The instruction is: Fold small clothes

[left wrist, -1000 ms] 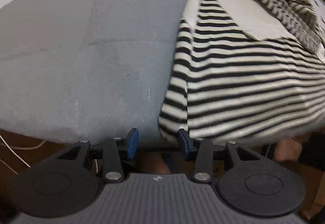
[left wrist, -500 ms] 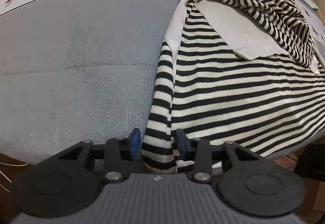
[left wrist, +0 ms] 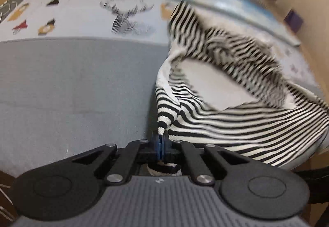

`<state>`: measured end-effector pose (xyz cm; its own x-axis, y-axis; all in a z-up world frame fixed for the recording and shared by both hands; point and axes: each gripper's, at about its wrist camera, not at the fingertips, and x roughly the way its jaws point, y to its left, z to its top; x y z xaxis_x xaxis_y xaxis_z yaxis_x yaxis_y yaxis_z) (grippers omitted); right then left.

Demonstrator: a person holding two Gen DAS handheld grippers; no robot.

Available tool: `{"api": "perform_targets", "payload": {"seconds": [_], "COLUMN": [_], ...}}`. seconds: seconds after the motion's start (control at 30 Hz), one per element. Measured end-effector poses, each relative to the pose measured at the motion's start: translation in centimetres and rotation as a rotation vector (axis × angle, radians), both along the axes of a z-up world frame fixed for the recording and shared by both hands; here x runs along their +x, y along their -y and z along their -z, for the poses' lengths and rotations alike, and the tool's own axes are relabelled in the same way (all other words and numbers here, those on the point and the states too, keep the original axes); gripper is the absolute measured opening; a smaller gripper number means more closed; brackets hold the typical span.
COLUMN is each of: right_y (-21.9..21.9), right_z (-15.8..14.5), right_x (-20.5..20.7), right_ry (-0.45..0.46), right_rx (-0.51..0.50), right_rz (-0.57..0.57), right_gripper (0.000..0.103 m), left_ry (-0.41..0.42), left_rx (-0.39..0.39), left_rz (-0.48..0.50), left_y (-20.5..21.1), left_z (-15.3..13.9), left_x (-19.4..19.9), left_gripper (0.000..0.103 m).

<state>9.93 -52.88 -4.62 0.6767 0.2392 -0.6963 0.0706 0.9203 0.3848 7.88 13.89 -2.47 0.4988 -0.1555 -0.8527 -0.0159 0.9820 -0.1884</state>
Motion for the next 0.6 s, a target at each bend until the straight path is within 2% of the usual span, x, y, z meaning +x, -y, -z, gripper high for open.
{"api": "perform_targets", "payload": {"seconds": [0.07, 0.3, 0.43, 0.5, 0.6], "right_y": [0.3, 1.3, 2.6, 3.7, 4.7], "right_z": [-1.1, -4.2, -7.0, -8.4, -9.2], "right_x": [-0.8, -5.3, -7.8, -8.9, -8.4], "right_ry": [0.043, 0.145, 0.205, 0.228, 0.171], "right_rx": [0.017, 0.182, 0.25, 0.292, 0.284], "right_rz": [0.006, 0.021, 0.066, 0.107, 0.168], "right_gripper": [0.001, 0.001, 0.001, 0.001, 0.001], "left_ry": [0.049, 0.176, 0.23, 0.23, 0.188], "left_rx": [-0.025, -0.102, -0.165, -0.198, -0.211], "left_rz": [0.017, 0.07, 0.006, -0.049, -0.109], "left_y": [0.1, 1.2, -0.1, -1.2, -2.2], "left_z": [-1.6, -7.1, -10.1, -10.7, -10.2], "left_x": [-0.7, -4.7, -5.9, -5.4, -3.0], "left_gripper": [0.001, 0.001, 0.001, 0.001, 0.001]}}
